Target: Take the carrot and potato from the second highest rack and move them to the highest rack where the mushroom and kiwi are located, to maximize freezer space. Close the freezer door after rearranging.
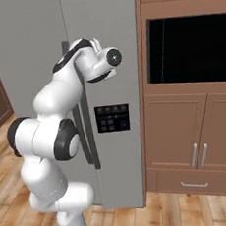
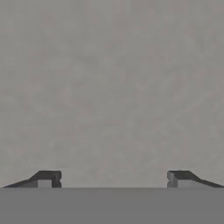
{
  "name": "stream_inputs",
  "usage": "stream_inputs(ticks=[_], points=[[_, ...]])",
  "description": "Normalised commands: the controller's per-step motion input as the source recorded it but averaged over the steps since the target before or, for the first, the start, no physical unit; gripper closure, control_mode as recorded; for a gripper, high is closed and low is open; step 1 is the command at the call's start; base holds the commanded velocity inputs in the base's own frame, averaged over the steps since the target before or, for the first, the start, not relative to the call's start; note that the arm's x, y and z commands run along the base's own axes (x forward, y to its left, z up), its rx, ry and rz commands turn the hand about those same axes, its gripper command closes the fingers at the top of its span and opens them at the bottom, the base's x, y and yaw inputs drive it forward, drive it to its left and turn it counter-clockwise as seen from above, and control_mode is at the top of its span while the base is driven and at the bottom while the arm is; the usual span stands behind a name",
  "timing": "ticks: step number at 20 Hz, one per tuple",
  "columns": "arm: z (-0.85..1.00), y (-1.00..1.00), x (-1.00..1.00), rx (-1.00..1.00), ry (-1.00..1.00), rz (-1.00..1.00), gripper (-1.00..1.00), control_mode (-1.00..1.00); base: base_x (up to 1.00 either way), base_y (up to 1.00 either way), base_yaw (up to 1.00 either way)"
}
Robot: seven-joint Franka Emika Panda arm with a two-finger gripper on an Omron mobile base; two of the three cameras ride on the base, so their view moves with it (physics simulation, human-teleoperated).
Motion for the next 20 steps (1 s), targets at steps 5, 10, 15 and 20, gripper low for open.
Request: stream_inputs(ticks=[5,10,15,20], points=[[0.08,0.48,0.44,-0.01,0.0,-0.06,-1.0,-1.0,0.0,0.0,0.0],[0.07,0.56,0.57,-0.05,0.0,-0.2,-1.0,-1.0,0.0,0.0,0.0],[0.05,0.56,0.51,-0.1,0.0,-0.32,-1.0,-1.0,0.0,0.0,0.0],[0.02,0.35,0.18,-0.04,0.0,-0.31,-1.0,-1.0,0.0,0.0,0.0]])
